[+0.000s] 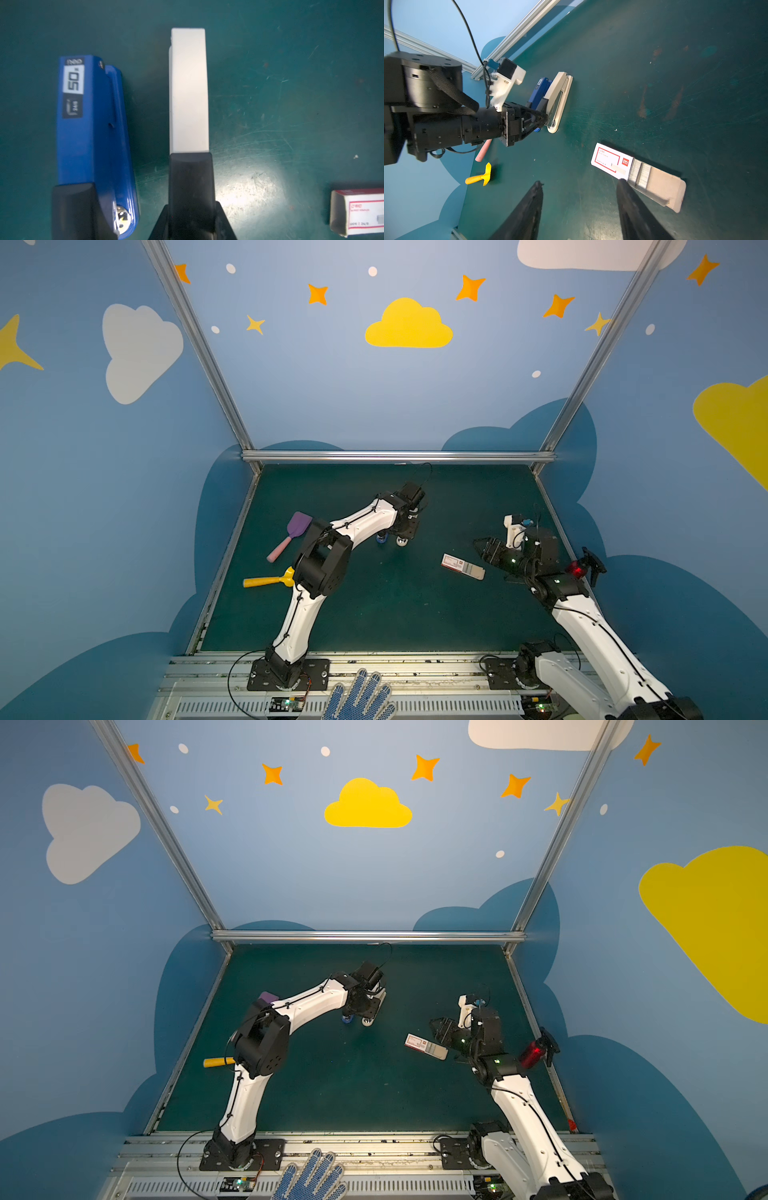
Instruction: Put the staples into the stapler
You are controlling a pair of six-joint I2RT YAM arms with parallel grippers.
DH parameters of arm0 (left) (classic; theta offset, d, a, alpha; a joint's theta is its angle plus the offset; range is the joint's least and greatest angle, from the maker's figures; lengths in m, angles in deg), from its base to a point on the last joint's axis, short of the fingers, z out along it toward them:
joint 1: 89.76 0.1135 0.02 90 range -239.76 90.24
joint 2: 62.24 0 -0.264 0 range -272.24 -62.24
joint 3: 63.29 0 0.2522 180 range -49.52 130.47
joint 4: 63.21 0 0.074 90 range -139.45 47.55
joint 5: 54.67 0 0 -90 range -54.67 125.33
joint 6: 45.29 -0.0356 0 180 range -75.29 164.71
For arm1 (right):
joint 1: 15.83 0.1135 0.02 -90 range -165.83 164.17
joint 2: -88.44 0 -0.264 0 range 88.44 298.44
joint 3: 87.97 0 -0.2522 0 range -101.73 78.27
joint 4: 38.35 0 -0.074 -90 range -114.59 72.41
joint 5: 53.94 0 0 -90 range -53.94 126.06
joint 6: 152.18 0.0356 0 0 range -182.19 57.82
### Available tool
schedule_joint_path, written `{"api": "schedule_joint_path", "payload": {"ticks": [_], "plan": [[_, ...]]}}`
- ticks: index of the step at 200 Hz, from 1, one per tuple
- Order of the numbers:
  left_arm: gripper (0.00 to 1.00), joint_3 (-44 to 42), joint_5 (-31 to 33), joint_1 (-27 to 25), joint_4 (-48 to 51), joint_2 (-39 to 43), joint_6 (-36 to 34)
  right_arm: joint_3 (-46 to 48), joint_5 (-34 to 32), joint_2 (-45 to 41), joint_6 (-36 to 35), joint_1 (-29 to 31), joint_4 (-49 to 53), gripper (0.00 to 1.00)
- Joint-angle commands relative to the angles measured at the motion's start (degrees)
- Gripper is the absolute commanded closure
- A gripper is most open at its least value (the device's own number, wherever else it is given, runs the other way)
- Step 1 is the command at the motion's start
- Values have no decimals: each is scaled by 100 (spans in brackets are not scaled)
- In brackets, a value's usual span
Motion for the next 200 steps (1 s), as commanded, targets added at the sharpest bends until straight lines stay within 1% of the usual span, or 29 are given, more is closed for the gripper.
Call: {"api": "schedule_joint_path", "payload": {"ticks": [1,34,108,121,141,169,188,200], "plan": [[96,-321,-326,-33,276,-345,135,27,-41,-135,-23,-22,-92,42],[96,-447,-405,-27,159,-375,123,34,-53,-157,-23,-22,-82,42],[96,-404,-575,-40,227,-512,127,29,-80,-215,-12,-23,-69,42],[90,-372,-506,-41,234,-426,140,27,-88,-227,-15,-22,-65,42],[76,-195,-369,-42,329,-303,136,27,-80,-227,3,-21,-81,42],[69,71,-378,-33,440,-162,110,44,-53,-210,51,-22,-82,41],[67,211,-380,-30,502,-74,92,57,-36,-218,73,-13,-91,41],[64,283,-346,-24,538,-35,97,67,-44,-225,74,-22,-87,41]]}}
